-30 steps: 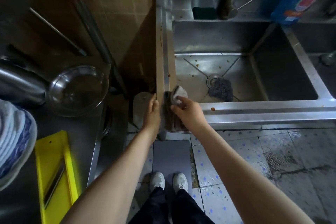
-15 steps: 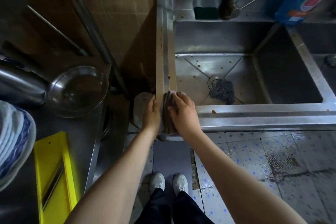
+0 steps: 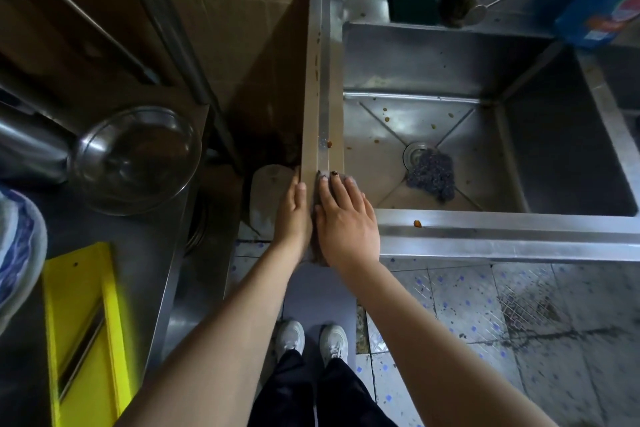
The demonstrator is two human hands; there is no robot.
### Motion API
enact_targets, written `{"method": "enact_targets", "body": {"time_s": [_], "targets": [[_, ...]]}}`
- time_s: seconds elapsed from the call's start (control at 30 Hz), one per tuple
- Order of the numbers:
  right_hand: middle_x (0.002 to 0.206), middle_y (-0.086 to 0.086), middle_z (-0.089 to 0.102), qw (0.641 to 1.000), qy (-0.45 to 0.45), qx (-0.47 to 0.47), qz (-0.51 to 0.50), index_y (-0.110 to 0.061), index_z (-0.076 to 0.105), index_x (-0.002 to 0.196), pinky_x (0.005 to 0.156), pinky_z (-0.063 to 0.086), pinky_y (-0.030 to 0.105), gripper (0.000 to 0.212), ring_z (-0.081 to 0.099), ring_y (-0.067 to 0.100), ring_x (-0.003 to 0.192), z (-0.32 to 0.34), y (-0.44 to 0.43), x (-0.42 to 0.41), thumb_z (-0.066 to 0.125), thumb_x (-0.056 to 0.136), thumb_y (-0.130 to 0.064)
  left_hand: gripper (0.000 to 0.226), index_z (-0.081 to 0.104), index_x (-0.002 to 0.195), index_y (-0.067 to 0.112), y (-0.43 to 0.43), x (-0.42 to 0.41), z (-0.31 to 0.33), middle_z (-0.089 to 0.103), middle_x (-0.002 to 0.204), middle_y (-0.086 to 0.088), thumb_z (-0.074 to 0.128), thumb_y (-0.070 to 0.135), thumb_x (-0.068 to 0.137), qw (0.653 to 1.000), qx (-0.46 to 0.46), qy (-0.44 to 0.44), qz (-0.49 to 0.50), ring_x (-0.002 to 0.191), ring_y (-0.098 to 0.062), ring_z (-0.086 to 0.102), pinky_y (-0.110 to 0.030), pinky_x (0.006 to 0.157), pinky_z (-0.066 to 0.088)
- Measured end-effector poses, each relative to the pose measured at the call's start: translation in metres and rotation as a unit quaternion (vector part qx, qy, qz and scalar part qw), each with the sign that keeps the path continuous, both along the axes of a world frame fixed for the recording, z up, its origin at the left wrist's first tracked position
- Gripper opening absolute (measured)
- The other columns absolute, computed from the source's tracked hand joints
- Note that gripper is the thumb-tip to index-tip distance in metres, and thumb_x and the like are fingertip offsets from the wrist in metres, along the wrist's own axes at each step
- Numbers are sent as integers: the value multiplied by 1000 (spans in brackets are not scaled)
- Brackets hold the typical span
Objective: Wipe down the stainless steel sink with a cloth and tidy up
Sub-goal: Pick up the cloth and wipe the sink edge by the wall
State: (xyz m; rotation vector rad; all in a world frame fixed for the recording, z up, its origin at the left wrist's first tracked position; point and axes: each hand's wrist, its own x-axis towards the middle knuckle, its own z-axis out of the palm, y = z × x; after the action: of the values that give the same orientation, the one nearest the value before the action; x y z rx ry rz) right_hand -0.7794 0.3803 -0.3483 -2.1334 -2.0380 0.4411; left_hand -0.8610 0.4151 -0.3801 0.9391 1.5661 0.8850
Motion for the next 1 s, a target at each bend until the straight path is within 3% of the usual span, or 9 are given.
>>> {"method": "enact_targets", "body": {"time_s": [0.33, 0.47, 0.63, 0.77, 0.9, 1.0], "targets": [[157, 0, 13, 998, 62, -29, -9, -25, 12, 149, 115, 15, 37, 52, 2, 20, 145, -3, 48, 12, 25, 100, -36, 42, 27, 142, 27, -4, -2, 9, 42, 142, -4, 25, 31, 101, 997, 8, -65, -30, 127, -16, 42, -38, 107, 35], [158, 0, 10, 997, 58, -46, 4, -23, 11, 149, 115, 14, 36, 53, 0, 21, 145, -1, 34, 10, 26, 100, -37, 42, 27, 142, 29, -6, -3, 8, 42, 142, -3, 24, 31, 101, 999, 10, -28, -33, 122, -11, 42, -25, 96, 34], [156, -2, 18, 998, -10, -39, 48, -22, 16, 149, 114, 11, 31, 53, 6, 21, 145, 6, 0, 11, 30, 99, -37, 43, 32, 142, 21, -2, -2, 8, 40, 143, -7, 26, 31, 100, 1000, -11, 11, -27, 130, -21, 39, -21, 97, 28], [156, -4, 19, 998, -17, -34, 56, -24, 16, 148, 115, 7, 30, 51, 6, 19, 145, 7, -8, 9, 27, 100, -34, 43, 32, 141, 23, -3, -2, 8, 43, 141, -6, 26, 34, 100, 999, -20, 29, -24, 126, -22, 43, -17, 89, 29], [156, -6, 17, 999, 7, -33, 39, -25, 15, 149, 114, 12, 31, 51, 3, 19, 145, 3, 10, 7, 27, 100, -34, 42, 32, 141, 27, -2, -2, 9, 44, 141, -5, 25, 33, 100, 999, -16, 25, -30, 126, -20, 43, -20, 93, 31], [157, -6, 15, 998, 45, -32, 23, -25, 13, 149, 114, 15, 36, 52, 1, 19, 145, -2, 30, 7, 27, 100, -37, 41, 31, 141, 31, -4, -3, 11, 45, 140, -3, 25, 32, 100, 999, -6, -28, -34, 126, -18, 44, -33, 105, 35]]}}
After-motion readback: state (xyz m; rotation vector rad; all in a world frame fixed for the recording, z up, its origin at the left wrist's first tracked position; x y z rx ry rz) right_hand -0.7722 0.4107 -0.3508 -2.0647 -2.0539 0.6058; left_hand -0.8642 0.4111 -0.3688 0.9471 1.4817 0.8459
